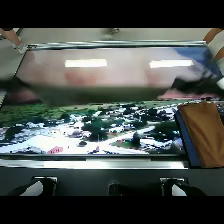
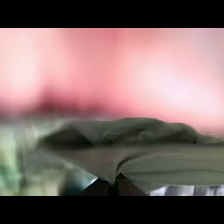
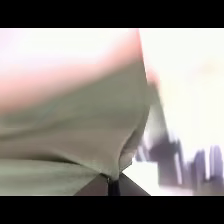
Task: Fold the shirts.
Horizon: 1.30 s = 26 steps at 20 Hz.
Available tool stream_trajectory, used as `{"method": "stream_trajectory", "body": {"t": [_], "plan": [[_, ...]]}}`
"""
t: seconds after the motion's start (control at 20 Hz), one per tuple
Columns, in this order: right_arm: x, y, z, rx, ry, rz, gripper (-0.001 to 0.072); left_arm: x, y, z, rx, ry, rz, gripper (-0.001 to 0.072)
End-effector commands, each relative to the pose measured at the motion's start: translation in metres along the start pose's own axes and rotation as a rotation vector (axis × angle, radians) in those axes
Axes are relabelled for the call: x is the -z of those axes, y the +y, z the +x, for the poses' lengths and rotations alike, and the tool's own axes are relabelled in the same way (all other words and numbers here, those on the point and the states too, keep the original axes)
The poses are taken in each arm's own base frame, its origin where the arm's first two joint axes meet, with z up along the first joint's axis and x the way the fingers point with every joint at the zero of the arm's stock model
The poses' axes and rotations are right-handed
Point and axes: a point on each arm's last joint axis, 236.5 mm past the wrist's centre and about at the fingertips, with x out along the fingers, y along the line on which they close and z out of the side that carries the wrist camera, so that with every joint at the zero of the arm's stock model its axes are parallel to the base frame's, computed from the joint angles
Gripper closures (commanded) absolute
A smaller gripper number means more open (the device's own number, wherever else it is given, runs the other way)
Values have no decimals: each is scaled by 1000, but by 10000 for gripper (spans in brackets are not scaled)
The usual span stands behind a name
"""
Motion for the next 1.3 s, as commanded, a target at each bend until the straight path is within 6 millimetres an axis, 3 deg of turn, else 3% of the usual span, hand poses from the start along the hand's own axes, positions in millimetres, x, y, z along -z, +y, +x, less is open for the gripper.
{"method": "stream_trajectory", "body": {"t": [0.0,0.05,0.1,0.15,0.2,0.35,0.45,0.6,0.7,0.75,0.9,1.0,1.1,1.25], "plan": [[-133,82,-226,49,-682,-274,670,-136,-118,-238,-31,-707,262,673],[-137,102,-286,55,-818,-316,670,-142,-151,-303,-14,-875,284,673],[-128,119,-329,44,-897,-337,670,-136,-174,-348,7,-982,294,673],[-116,129,-356,34,-939,-336,670,-123,-191,-381,15,-1054,314,673],[-105,133,-376,38,-964,-332,670,-108,-200,-399,11,-1084,324,673],[-83,125,-421,94,-1038,-263,670,-82,-204,-423,5,-1121,269,673],[-75,120,-423,118,-1022,-254,670,-79,-204,-428,-7,-1133,269,673],[-74,113,-407,133,-963,-245,670,-83,-196,-411,-14,-1077,257,673],[-75,101,-375,145,-856,-217,670,-89,-182,-379,-28,-979,244,673],[-72,91,-350,159,-769,-203,670,-91,-171,-353,-39,-895,235,673],[-43,48,-235,200,-331,-170,670,-81,-119,-242,-47,-534,147,673],[7,18,-149,183,73,-158,671,-40,-77,-141,-34,-196,123,673],[51,-8,-72,172,354,-137,672,15,-42,-48,-1,62,53,673],[99,-30,43,176,506,-118,672,104,3,70,1,263,-66,673]]}}
